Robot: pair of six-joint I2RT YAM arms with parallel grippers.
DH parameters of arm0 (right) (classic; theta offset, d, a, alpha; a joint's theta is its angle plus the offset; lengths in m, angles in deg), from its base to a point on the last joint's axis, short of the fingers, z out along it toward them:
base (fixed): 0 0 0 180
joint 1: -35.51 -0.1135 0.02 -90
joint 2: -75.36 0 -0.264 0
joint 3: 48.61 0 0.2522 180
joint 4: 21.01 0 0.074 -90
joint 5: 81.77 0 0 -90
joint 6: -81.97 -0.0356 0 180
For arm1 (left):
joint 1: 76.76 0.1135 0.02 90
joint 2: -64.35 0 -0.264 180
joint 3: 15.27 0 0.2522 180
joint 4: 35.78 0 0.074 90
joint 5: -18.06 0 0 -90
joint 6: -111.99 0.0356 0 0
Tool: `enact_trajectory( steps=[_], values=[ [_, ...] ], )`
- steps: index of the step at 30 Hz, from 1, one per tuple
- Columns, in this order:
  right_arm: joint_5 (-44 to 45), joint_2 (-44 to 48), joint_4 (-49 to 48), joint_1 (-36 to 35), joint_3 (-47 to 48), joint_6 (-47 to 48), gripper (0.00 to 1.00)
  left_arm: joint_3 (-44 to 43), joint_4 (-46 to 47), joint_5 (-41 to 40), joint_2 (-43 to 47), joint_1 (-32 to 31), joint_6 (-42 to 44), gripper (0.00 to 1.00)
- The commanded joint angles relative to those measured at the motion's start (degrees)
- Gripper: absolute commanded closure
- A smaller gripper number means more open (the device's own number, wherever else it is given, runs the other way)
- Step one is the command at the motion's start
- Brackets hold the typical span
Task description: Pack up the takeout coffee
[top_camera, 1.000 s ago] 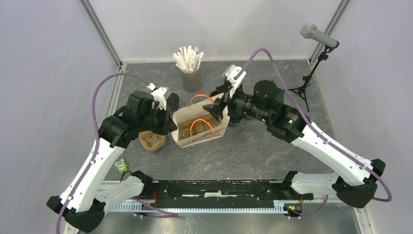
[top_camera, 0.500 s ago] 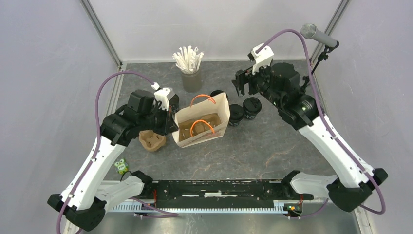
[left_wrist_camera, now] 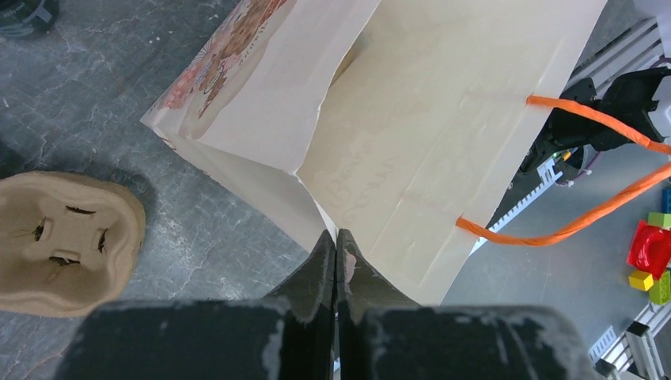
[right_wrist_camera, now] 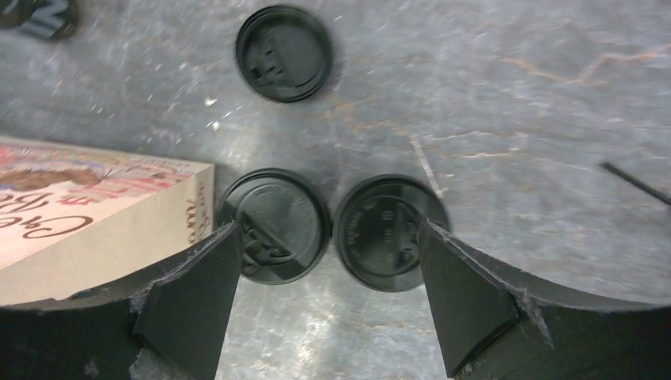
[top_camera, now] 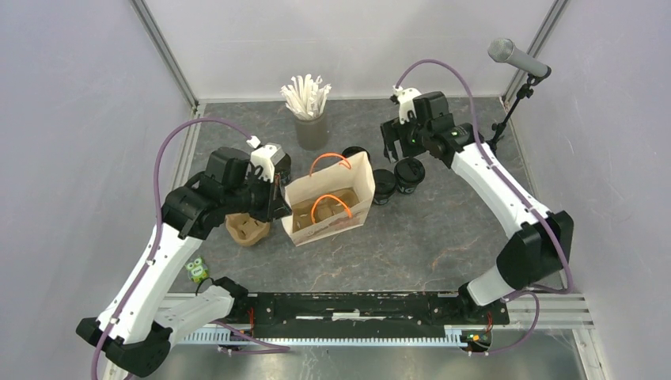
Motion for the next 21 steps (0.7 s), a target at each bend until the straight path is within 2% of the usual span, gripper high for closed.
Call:
enact_trajectory(
  steps=[1, 7, 14, 21],
  values=[
    [-11.8, -3.29, 1.95, -0.29, 0.96, -1.03, 0.14, 0.79, 1.21, 2.04, 2.02, 0.36, 2.44, 0.98],
    [-11.57, -4.31, 0.42, -2.46, -0.36, -1.3, 0.2, 1.24, 1.25, 3.03, 2.86, 0.32, 3.45, 0.98],
    [-6.07, -6.41, 4.71, -5.96, -0.86, 1.05, 0.19, 1.38, 1.75, 3.54, 3.4, 0.3, 4.18, 0.98],
    [-4.5, -8.67, 6.84, -6.0, -0.56, 3.8, 0.13, 2.22, 1.49, 4.4, 4.46, 0.32, 5.54, 0.98]
  ],
)
